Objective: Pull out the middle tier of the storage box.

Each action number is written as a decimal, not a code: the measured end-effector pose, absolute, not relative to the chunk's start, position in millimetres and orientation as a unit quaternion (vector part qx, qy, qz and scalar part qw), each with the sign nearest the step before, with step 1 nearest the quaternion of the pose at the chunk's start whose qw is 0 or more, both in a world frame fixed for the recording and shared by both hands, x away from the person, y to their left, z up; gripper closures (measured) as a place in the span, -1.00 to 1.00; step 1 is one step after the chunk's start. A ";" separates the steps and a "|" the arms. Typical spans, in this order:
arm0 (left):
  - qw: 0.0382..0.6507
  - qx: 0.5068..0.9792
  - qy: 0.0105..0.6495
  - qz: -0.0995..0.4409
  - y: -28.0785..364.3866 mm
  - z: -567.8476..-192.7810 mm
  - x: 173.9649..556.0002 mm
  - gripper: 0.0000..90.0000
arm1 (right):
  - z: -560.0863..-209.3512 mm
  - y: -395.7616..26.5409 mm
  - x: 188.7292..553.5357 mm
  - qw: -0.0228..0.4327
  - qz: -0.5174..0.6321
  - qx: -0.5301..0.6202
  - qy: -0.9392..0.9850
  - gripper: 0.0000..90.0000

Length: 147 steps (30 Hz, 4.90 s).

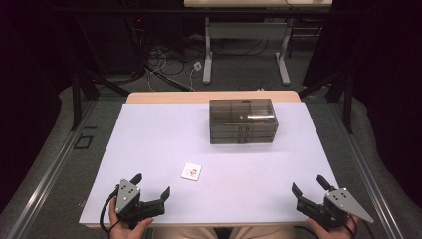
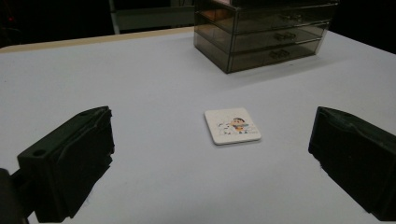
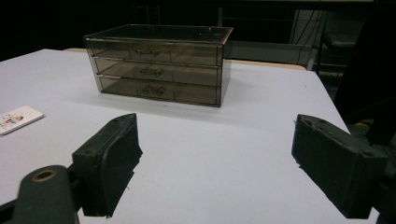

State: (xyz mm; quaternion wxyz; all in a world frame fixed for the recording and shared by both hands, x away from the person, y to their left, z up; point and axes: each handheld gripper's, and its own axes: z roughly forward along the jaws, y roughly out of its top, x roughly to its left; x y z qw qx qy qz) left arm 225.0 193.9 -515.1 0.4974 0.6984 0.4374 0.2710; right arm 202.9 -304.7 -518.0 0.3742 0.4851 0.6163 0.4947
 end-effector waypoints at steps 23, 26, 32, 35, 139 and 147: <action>0.515 0.697 0.426 0.259 188.6 -511.6 221.3 -0.99 | -497.1 -277.4 220.3 0.368 0.510 0.433 0.645 -0.63; 0.520 0.695 0.427 0.254 189.1 -511.8 220.8 -0.99 | -494.0 -271.8 223.7 0.369 0.513 0.426 0.647 -0.61; 0.523 0.692 0.427 0.253 191.4 -512.0 219.4 -0.99 | -491.2 -260.9 231.0 0.358 0.515 0.422 0.655 -0.54; 0.524 0.691 0.428 0.254 192.1 -511.9 218.6 -0.99 | -490.1 -254.6 235.6 0.352 0.517 0.420 0.657 -0.48; 0.516 0.704 0.415 0.257 196.5 -514.5 218.9 -0.99 | -471.6 -166.9 378.6 0.211 0.489 0.481 0.697 -0.46; 0.516 0.705 0.414 0.256 196.9 -514.2 218.9 -0.99 | -474.6 -166.1 382.5 0.183 0.492 0.495 0.693 -0.49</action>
